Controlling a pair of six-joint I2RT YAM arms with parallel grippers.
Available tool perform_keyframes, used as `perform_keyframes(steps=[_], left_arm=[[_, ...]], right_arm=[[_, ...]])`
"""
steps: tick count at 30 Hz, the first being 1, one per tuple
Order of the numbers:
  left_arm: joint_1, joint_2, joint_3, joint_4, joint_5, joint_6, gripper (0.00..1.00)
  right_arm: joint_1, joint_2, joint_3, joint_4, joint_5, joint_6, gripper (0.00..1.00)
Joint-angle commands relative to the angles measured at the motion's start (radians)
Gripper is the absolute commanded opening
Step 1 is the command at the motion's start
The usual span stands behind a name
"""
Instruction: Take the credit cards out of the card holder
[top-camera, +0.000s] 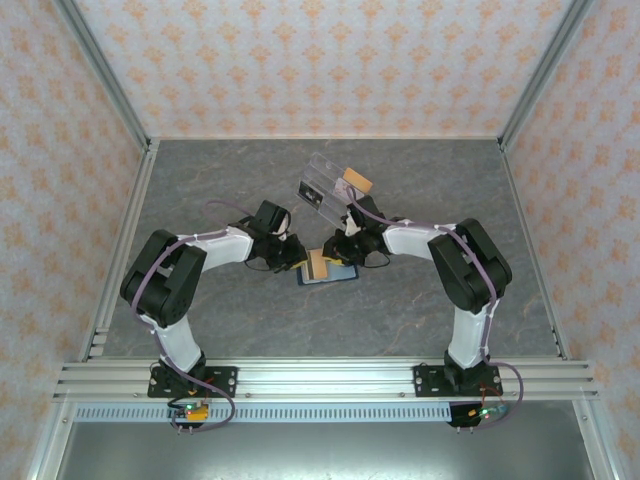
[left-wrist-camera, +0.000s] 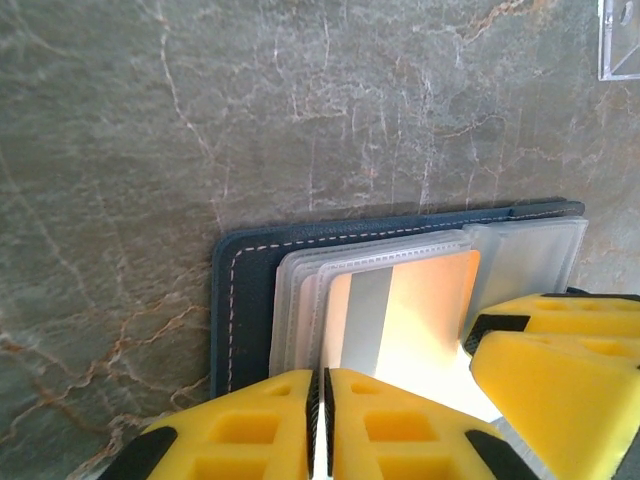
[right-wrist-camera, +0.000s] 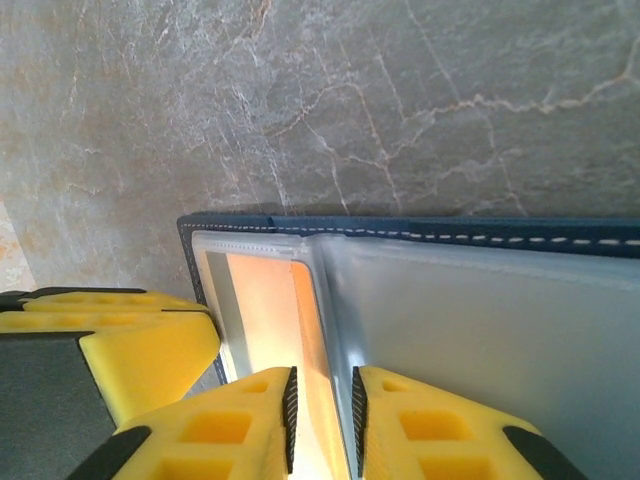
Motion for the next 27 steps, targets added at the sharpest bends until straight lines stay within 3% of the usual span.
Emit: perform_keyframes(steps=[1,10,23,27], left_arm=[[-0.002,0.026,0.018,-0.043,0.013,0.019,0.12],[-0.003,0.043,0.009,-0.026,0.030,0.015,0.03],[-0.021,0.066,0.020,0.020,0.100,0.025,0.04],[-0.021,0.070,0.023,0.001,0.084,0.028,0.04]], right_arm=[[-0.004,0.023,0.028,-0.032,-0.013,-0.020,0.23],[-0.004,0.055,0.029,-0.023,-0.049,-0.030,0.16],[-0.004,0.103,0.049,-0.002,-0.152,-0.066,0.18],[-0.004,0.098,0.058,-0.024,-0.136,-0.083,0.11]])
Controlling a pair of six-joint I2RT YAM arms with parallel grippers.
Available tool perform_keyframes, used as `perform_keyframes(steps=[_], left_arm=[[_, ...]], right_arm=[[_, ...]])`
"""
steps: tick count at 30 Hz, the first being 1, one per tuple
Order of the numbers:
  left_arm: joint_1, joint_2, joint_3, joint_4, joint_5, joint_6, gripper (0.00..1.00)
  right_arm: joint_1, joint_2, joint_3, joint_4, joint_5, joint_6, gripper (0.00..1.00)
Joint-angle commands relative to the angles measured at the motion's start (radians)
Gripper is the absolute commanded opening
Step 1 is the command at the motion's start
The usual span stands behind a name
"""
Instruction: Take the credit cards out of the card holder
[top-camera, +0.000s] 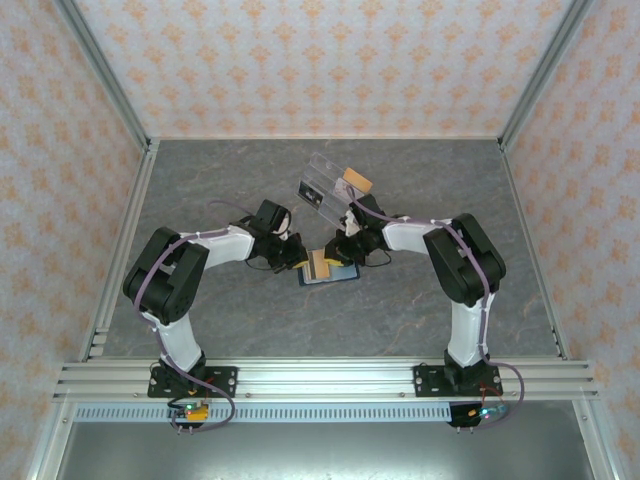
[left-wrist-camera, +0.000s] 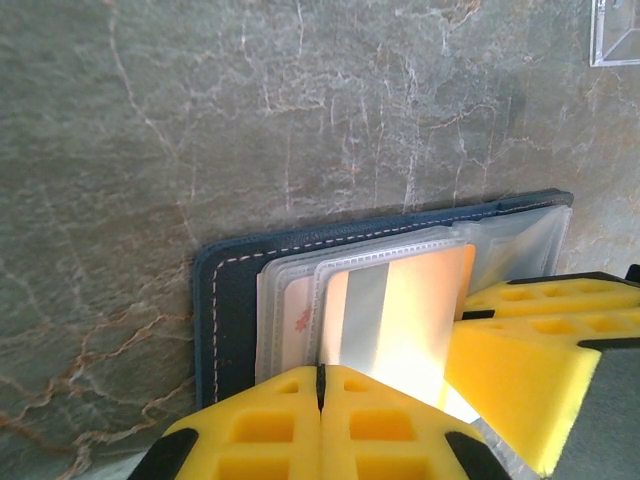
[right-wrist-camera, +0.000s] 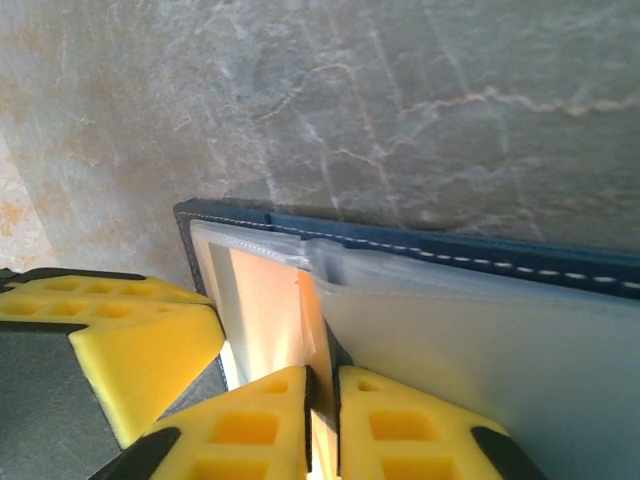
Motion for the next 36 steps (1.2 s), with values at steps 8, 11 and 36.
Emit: perform_keyframes(steps=[8,11,36], left_arm=[[0.006,0.003,-0.001,-0.078,-0.052,0.040,0.10],[0.011,0.004,-0.004,-0.091,-0.062,0.047,0.11],[0.001,-0.088,0.024,-0.053,-0.004,0.017,0.18]], right_arm=[[0.022,-0.056,0.009,-0.088,0.154,-0.092,0.04],[0.021,-0.082,0.000,-0.105,0.189,-0.109,0.04],[0.007,-0.092,-0.010,-0.095,0.224,-0.106,0.05]])
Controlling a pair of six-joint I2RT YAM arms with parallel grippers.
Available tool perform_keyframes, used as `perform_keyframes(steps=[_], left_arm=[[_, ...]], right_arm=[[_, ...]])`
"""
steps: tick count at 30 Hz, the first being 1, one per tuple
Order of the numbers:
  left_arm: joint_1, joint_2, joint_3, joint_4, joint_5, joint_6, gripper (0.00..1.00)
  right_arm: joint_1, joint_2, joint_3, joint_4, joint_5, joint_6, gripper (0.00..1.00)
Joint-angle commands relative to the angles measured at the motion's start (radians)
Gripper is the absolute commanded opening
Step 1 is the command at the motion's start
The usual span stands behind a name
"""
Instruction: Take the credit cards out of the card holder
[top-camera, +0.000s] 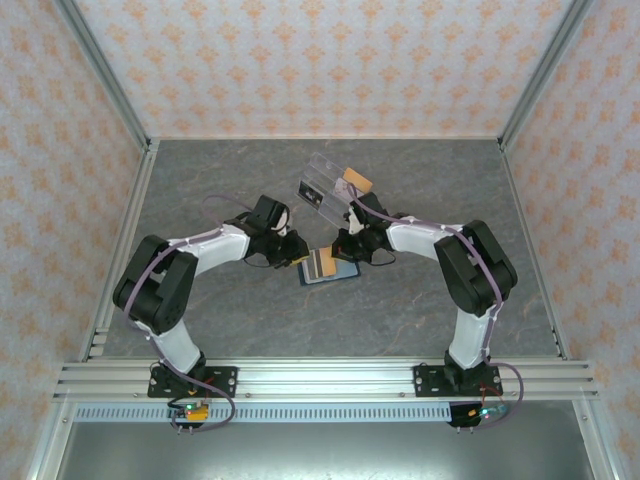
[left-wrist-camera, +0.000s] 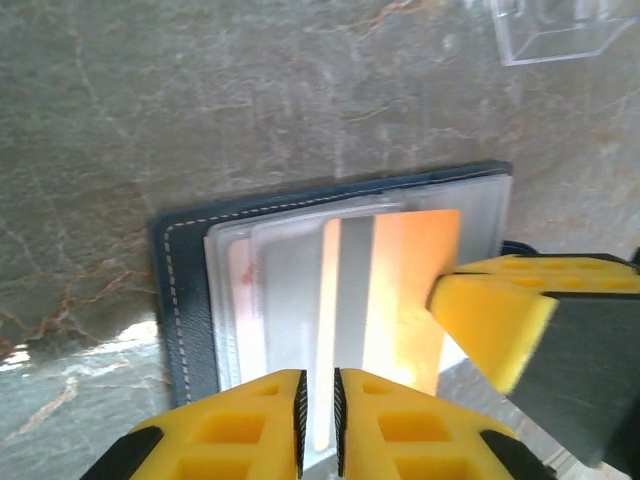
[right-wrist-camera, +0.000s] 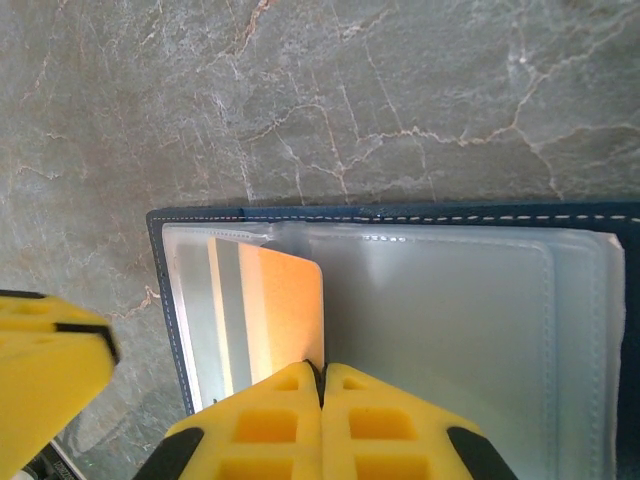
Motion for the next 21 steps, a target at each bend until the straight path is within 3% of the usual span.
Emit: perform_keyframes(steps=[1,15,21], left_arm=[[-0.001,0.006,0.014,0.010,0.024,-0.010,0.18],[-0.039,0.128,0.052,0.014,0.003,-0.012,0.10],[-0.039,0.150,0.033,0.014,-0.010,-0.012,0.06]], right_arm=[[-0.006,0.003,0.004,-0.013,0.031,-0.007,0.05],[-0.006,-0.001,-0.011,0.036,-0.026,0.019,0.07],[-0.006,-0.019,-0.038,0.141,-0.143,0.056,0.16]])
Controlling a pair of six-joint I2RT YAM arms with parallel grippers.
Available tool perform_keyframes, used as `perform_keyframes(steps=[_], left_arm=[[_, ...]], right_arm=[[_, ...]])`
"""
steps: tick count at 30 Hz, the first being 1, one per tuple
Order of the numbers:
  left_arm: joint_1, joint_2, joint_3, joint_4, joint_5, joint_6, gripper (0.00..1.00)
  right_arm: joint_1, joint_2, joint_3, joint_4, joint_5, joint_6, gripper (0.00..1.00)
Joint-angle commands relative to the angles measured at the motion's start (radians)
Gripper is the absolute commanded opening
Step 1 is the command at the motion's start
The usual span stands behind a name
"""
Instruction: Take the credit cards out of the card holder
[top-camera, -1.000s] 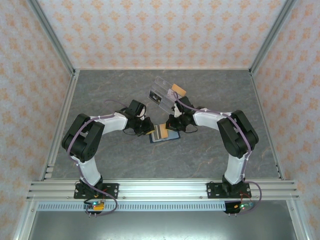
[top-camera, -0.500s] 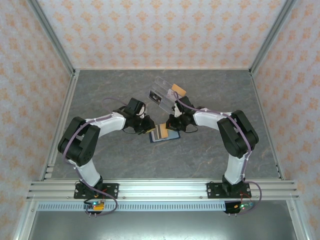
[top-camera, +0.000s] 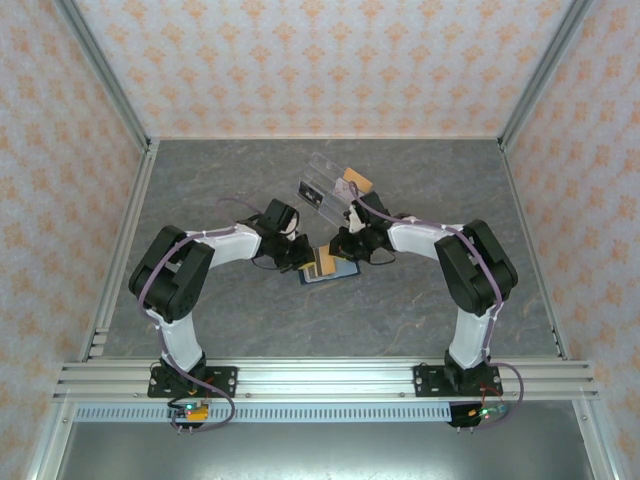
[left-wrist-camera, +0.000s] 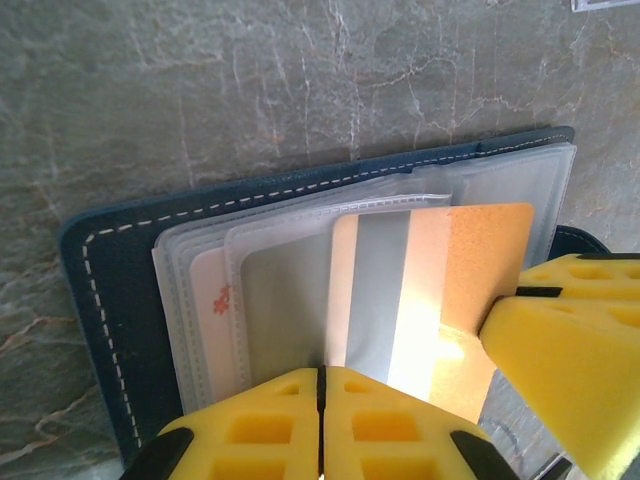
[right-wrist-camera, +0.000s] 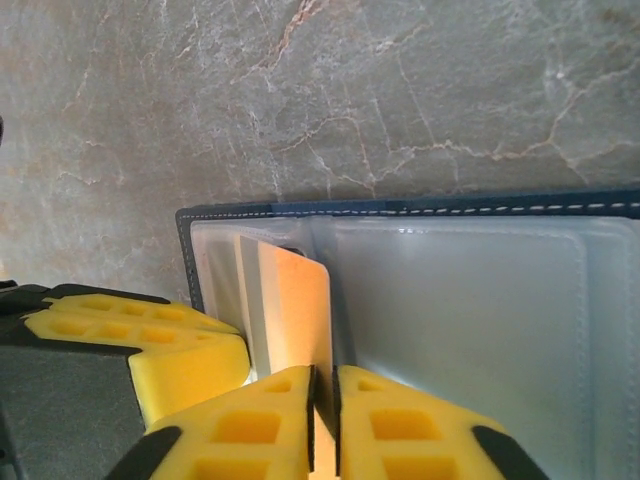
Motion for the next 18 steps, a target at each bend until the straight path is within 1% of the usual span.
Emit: perform_keyframes(steps=[1,4,10,11,13,15,18], left_arm=[[-0.003,0.041,-0.007,-0.006,-0.035,-0.008,0.06],[-0.003,0.045,-0.015,0.000,-0.037,-0.009,0.06],[-0.003,0.052,-0.018,0.002,-0.037,-0.007,0.04],[-0.002,0.052,-0.019,0.002,-0.037,-0.007,0.04],[-0.004,0.050,-0.019,-0.002,-0.040,-0.006,0.04],[-0.003,0.043,-0.019,-0.010,-0.056,-0.006,0.04],[-0.002,0.018,-0.019,-0.025,-0.086,-0.008,0.06]], right_arm=[[0.002,-0.018,-0.023,0.095,-0.095,0.032,0.17],[0.002,-0.002,-0.026,0.127,-0.129,0.060,0.20],[0.002,0.020,-0.031,0.137,-0.127,0.068,0.19],[0.003,0.021,-0.029,0.135,-0.121,0.067,0.17],[0.002,0.017,-0.027,0.111,-0.092,0.060,0.10],[0.002,0.002,-0.025,0.075,-0.036,0.040,0.05],[0.002,-0.041,-0.033,0.021,0.050,-0.004,0.01]])
